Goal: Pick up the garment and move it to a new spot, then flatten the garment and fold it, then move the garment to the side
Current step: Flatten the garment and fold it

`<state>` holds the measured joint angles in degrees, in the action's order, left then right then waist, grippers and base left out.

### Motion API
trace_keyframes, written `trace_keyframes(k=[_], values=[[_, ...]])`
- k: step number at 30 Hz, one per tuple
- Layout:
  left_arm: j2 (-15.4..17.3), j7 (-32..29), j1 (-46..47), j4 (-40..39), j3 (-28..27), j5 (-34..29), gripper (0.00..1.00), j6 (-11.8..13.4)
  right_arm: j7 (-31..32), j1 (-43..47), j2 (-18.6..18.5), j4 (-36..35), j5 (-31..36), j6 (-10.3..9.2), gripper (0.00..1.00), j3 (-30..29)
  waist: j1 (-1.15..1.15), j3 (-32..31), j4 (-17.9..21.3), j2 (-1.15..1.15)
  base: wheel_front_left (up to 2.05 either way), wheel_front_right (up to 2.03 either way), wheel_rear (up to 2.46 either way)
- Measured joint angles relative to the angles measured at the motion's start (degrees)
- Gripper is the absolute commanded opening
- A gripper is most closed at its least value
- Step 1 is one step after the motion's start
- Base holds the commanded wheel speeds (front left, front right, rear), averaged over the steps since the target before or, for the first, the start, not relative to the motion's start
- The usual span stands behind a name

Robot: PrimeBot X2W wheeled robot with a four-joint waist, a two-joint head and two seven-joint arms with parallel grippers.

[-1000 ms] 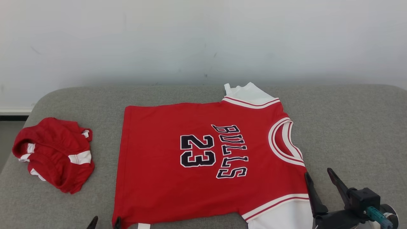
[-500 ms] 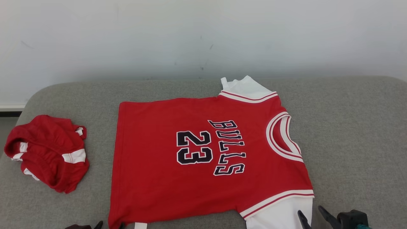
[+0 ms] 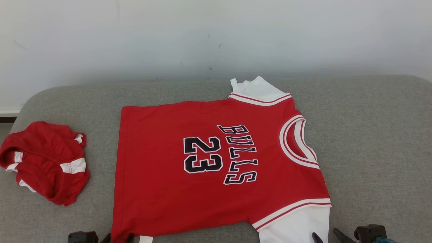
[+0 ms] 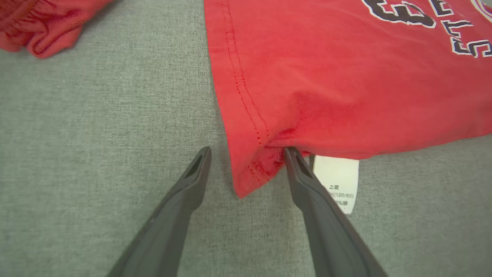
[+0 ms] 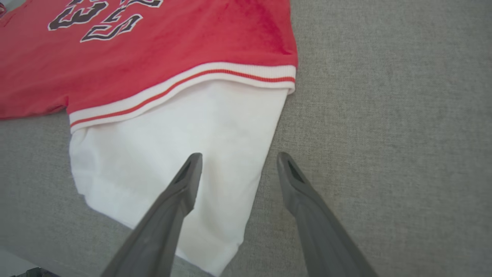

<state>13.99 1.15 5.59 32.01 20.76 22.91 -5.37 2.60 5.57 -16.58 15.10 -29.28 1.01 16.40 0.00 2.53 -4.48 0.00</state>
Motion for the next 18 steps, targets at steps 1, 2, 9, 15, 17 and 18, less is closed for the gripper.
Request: trace_keyframes(k=[1, 2, 9, 15, 17, 18], values=[[-0.07, -0.21, 0.23, 0.53, 0.02, 0.31, 0.5, -0.25, 0.31, 0.0, -0.03, -0.31, -0.01, 0.0, 1.0, 0.0, 0.0, 0.03, 0.02, 0.0, 0.0, 0.0, 0.0], [-0.07, -0.21, 0.54, 0.89, 0.1, 0.4, 0.42, -0.26, 0.57, 0.0, -0.11, -0.58, -0.02, -0.01, 1.0, -0.01, 0.0, 0.06, 0.06, 0.0, 0.0, 0.0, 0.0], [-0.34, -0.44, 1.23, 2.85, 0.4, 0.82, 0.0, -0.78, 3.55, 0.9, -0.89, -2.82, -1.21, -0.51, 1.0, -0.11, 0.0, 0.2, 0.3, 0.0, 0.0, 0.0, 0.0], [-0.32, -0.34, 2.01, 4.07, 0.65, 0.87, 0.0, -1.24, 6.64, 3.41, -1.0, -4.94, -2.63, -1.01, 1.0, -0.09, 0.0, 0.4, 0.28, 0.0, 0.0, 0.0, 0.0], [-0.32, -0.16, 2.12, 4.31, 0.74, 1.14, 0.0, -1.34, 7.55, 3.71, -1.0, -5.59, -2.91, -1.09, 1.0, -0.07, 0.0, 0.45, 0.25, 0.0, 0.0, 0.0, 0.0], [-0.32, -0.09, 2.21, 4.46, 0.79, 1.27, 0.0, -1.55, 7.88, 3.66, -1.0, -5.91, -2.93, -1.11, 1.0, -0.09, 0.0, 0.47, 0.24, 0.0, 0.0, 0.0, 0.0]])
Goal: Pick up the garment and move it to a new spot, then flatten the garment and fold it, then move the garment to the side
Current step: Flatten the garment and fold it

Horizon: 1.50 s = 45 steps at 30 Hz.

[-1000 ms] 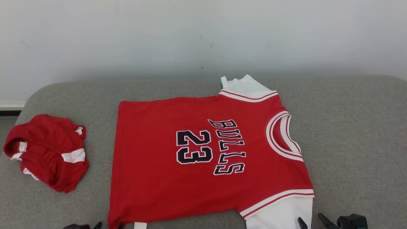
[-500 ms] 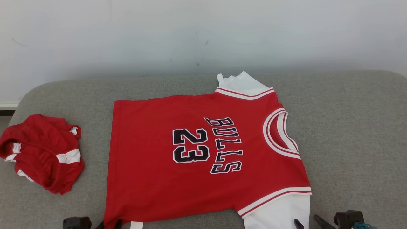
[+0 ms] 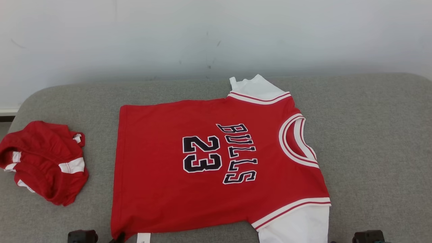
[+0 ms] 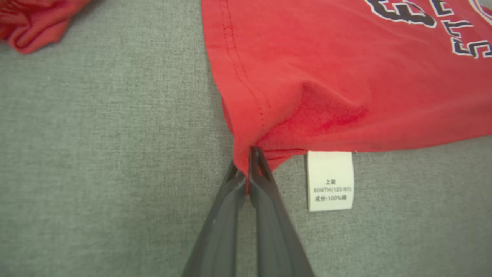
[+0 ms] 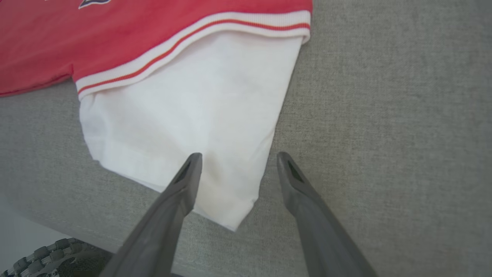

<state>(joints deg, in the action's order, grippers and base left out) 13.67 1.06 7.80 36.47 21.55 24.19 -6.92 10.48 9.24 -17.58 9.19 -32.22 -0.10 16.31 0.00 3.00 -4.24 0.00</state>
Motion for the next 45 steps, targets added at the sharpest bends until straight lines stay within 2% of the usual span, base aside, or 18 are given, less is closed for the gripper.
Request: trace_keyframes(k=[4, 5, 6, 7, 14, 25, 29, 34, 37, 45], values=[[-0.08, 0.16, 1.04, 0.81, 0.58, 0.0, 0.0, -0.14, 2.68, -0.15, 0.15, 0.31, -0.98, -0.48, 1.0, 0.45, 0.0, 0.07, -0.14, 0.0, 0.0, 0.0, 0.0], [-0.14, 0.36, 1.2, 1.01, 0.75, 0.0, 0.0, -0.14, 3.48, -0.3, 0.08, 0.62, -0.97, -0.49, 0.82, 0.94, 0.0, 0.08, -0.19, 0.0, 0.0, 0.0, 0.0], [-0.22, 0.51, 1.3, 1.21, 0.89, 0.0, 0.0, -0.14, 4.05, -0.48, 0.25, 0.88, -1.09, -0.52, 0.45, 1.02, 0.0, 0.09, -0.26, 0.0, 0.0, 0.0, 0.0], [-0.27, 0.52, 1.44, 1.37, 1.01, 0.0, 0.0, -0.14, 4.69, -0.69, 0.44, 1.07, -1.63, -0.67, 0.0, 1.1, 0.0, 0.08, -0.33, 0.0, 0.0, 0.0, 0.0], [-0.8, 1.19, 2.25, 2.83, 1.45, 0.8, 0.0, -0.19, 6.77, -1.28, 1.52, 0.88, -3.45, -0.38, 0.0, 1.4, 0.0, -0.56, -1.11, 0.0, 0.0, 0.0, 0.0], [1.14, 3.55, 1.32, 3.25, -0.14, 2.13, 0.0, -0.23, 5.89, -1.0, -1.43, -4.36, -8.7, 0.37, 0.0, -5.93, 0.0, -1.59, 0.08, 0.0, 0.0, 0.0, 0.0], [1.58, 3.78, 0.54, 2.31, 0.1, 2.1, 0.0, -0.23, 5.63, 0.59, -1.83, -6.79, -10.67, 0.71, 0.0, -7.28, 0.0, -1.82, 0.44, 0.0, 0.0, 0.0, 0.0], [1.65, 3.87, 0.54, -0.07, 0.9, 2.07, 0.0, -0.23, 5.66, 0.92, 0.09, -10.42, -16.0, 3.19, 0.0, -7.98, 0.0, -2.09, 0.39, 0.0, 0.0, 0.0, 0.0], [1.79, 4.03, 0.54, -1.32, 1.4, 1.7, 0.0, -0.23, 5.75, 0.88, 0.26, -11.93, -17.4, 3.45, 0.0, -8.58, 0.0, -2.46, 0.3, 0.0, 0.0, 0.0, 0.0], [3.66, 4.0, -0.57, -5.44, 1.19, 1.64, 0.0, -0.23, 7.27, 0.31, -2.66, -14.79, -17.68, 3.39, 0.0, -10.72, 0.0, -3.34, 0.38, 0.0, 0.0, 0.0, 0.0]])
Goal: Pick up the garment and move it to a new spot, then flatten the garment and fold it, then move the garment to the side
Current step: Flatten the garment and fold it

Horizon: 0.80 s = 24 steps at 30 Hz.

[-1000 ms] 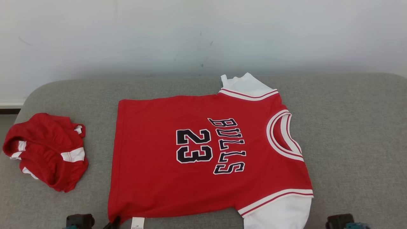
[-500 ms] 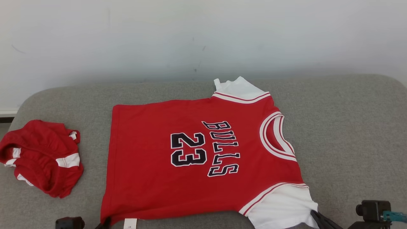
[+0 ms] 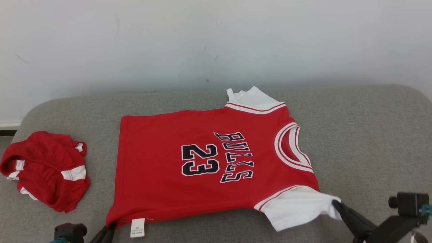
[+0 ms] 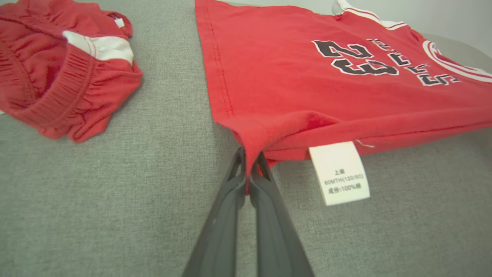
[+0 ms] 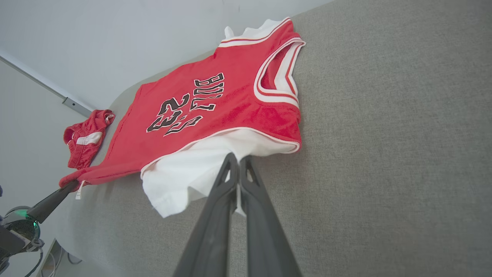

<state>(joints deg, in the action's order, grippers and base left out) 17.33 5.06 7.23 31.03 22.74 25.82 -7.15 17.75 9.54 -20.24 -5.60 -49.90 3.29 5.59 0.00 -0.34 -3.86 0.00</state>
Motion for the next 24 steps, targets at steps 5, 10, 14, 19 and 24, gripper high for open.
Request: trace_keyframes(k=[5, 10, 14, 19, 24], values=[[0.64, -1.04, 0.07, -2.14, -0.11, 0.05, 0.0, 0.0, 1.98, -4.92, -0.4, 0.82, 0.37, -0.33, 0.0, 0.42, 0.0, -0.03, 0.29, 0.0, 0.0, 0.0, 0.0], [0.92, -3.19, 1.72, -2.85, 0.64, 0.11, 0.0, 0.0, 4.8, -10.29, -1.31, 4.93, 1.26, -0.86, 0.0, 1.86, 0.0, 0.22, 0.16, 0.0, 0.0, 0.0, 0.0], [1.56, -5.02, 4.3, -3.23, 0.98, 0.19, 0.0, 0.0, 7.82, -15.32, -1.53, 8.67, 1.3, -0.86, 0.0, 3.86, 0.0, 0.57, 0.04, 0.0, 0.0, 0.0, 0.0], [2.79, -7.59, 7.75, -2.98, 1.49, 0.48, 0.0, 0.0, 11.36, -21.87, -1.53, 13.05, 2.31, -0.78, 0.0, 6.86, 0.0, 1.43, 0.11, 0.0, 0.0, 0.0, 0.0], [4.15, -9.92, 11.59, -2.37, 2.64, 1.77, 0.0, -0.01, 14.16, -29.62, -0.36, 18.48, 2.65, -0.51, 0.0, 8.99, -0.01, 2.64, 0.39, 0.0, 0.0, 0.0, 0.0]])
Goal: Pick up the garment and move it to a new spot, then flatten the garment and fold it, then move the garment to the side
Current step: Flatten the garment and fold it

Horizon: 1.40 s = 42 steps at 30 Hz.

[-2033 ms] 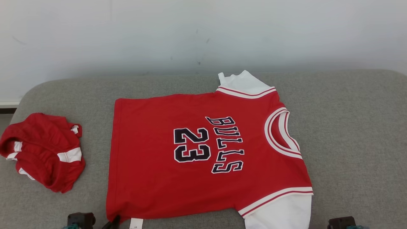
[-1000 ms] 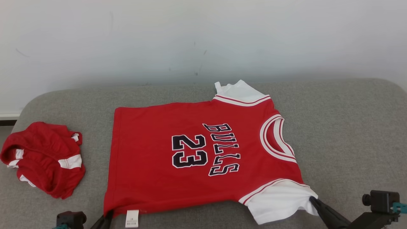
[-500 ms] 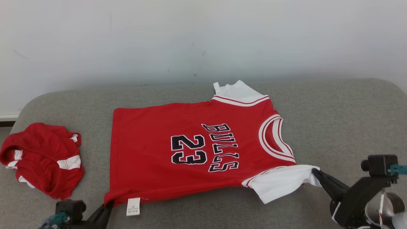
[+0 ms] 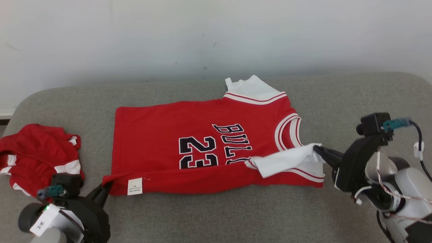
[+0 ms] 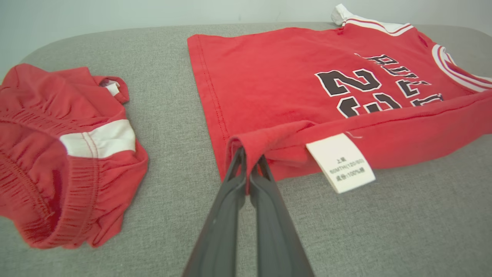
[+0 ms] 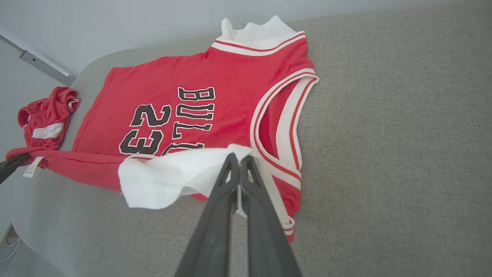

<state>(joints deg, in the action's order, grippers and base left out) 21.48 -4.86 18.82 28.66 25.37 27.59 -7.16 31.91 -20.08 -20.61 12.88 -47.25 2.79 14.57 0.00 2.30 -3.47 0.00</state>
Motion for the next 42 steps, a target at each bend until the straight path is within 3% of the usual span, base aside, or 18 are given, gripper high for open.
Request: trace_keyframes(k=[15, 37, 38, 39, 40, 41, 42], values=[[1.12, -3.77, 8.38, 4.74, 4.34, 5.45, 0.0, 0.0, 2.52, -17.13, 5.87, 18.58, 3.0, 0.26, 0.0, 4.41, 0.0, 4.73, 0.83, 0.0, 0.0, 0.0, 0.0], [0.24, -1.62, 14.95, 11.01, 9.4, 9.09, 0.0, 0.0, -9.96, -30.23, 11.38, 38.71, 10.67, 1.33, 0.0, 8.71, 0.0, 8.16, -0.44, 0.0, 0.0, 0.0, 0.0], [0.21, -1.55, 15.15, 11.24, 9.69, 9.09, 0.05, 0.0, -10.55, -30.37, 11.55, 39.47, 11.06, 1.33, 0.0, 8.9, 0.0, 8.15, -0.48, 0.0, 0.0, 0.0, 0.0], [0.13, -1.02, 15.34, 11.52, 9.92, 9.09, 0.27, 0.0, -11.35, -30.45, 11.7, 40.32, 11.36, 1.33, 0.0, 9.09, 0.0, 8.14, -0.53, 0.0, 0.0, 0.0, 0.0], [-0.01, -0.41, 15.51, 11.79, 9.91, 9.09, 0.48, 0.0, -12.02, -30.49, 11.82, 41.0, 11.66, 1.34, 0.16, 9.2, 0.0, 8.13, -0.58, 0.0, 0.0, 0.0, 0.0], [-0.12, -0.01, 15.65, 12.1, 9.92, 9.09, 0.9, 0.0, -12.72, -30.51, 12.0, 41.53, 11.81, 1.34, 0.32, 9.23, 0.0, 8.1, -0.62, 0.01, 0.0, 0.0, 0.0], [-0.27, 0.52, 15.73, 12.57, 9.93, 9.09, 1.0, 0.0, -13.34, -30.61, 12.23, 42.29, 11.82, 1.35, 0.89, 9.24, 0.0, 8.06, -0.66, 0.0, 0.0, 0.0, 0.0]])
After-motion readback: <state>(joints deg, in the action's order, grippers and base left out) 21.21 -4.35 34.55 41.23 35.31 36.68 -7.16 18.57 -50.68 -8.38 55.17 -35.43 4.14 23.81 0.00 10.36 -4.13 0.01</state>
